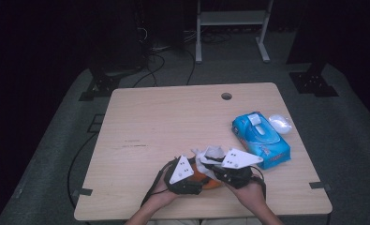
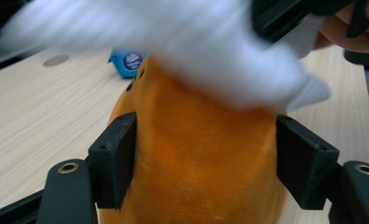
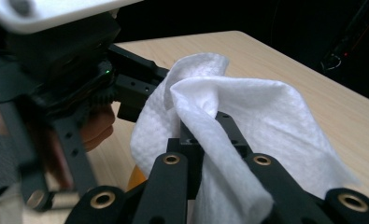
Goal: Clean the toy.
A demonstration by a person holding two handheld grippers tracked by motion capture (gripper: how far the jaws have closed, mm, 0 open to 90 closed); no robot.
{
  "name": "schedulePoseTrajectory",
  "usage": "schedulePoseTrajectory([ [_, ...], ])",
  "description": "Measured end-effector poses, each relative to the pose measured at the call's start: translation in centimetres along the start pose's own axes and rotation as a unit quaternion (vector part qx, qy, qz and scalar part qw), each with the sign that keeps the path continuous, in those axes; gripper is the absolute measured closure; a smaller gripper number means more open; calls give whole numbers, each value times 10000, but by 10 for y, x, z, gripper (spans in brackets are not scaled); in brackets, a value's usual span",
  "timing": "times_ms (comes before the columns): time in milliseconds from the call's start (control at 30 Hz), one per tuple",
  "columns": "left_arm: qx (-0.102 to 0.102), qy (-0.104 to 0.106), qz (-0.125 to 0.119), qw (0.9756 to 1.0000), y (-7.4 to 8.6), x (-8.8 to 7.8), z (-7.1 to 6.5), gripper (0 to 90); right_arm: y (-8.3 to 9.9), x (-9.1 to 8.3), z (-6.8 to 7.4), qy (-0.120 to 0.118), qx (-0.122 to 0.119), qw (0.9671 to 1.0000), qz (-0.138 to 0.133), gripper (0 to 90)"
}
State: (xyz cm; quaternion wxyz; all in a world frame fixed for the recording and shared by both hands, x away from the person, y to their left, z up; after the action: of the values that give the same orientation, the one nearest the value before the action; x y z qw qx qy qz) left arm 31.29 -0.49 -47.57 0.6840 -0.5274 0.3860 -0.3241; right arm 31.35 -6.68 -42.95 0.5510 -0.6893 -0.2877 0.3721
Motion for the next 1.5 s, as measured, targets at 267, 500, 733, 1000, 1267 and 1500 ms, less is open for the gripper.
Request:
schedulePoseTrajectory([
  [267, 79, 66, -31, 9999, 0, 0, -1, 312, 12, -10, -39, 410, 480, 9980, 59, 829],
  [500, -38, 19, -38, 10000, 1, -2, 6, 312, 24, -22, -51, 540, 725, 9958, 147, 828],
  [733, -285, -69, -66, 9995, 3, -5, 15, 311, 8, -20, -33, 234, 745, 9969, -110, 828],
  [1000, -344, -71, -77, 9994, 3, -6, 18, 311, 32, -22, -58, 525, 1045, 9931, 83, 828],
  [1267, -586, -157, -126, 9981, 5, -8, 27, 311, 32, -23, -55, 458, 1148, 9923, 86, 828],
  [1500, -773, -252, -143, 9966, 6, -9, 34, 312, 15, -19, -37, 187, 923, 9955, -77, 828],
])
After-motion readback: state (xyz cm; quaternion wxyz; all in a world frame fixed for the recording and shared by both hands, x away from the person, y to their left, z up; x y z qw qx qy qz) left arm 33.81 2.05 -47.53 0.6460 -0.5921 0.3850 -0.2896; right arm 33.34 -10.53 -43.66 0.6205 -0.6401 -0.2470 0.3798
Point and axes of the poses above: each handheld gripper's, and its own axes: x roughly forward along the jaws, y roughly out of its underside, z roughly to its left, the point moved 9 cm from there along x, roughly forward along the jaws, and after that the axes turned 12 degrees about -z, right-handed, at the moved point
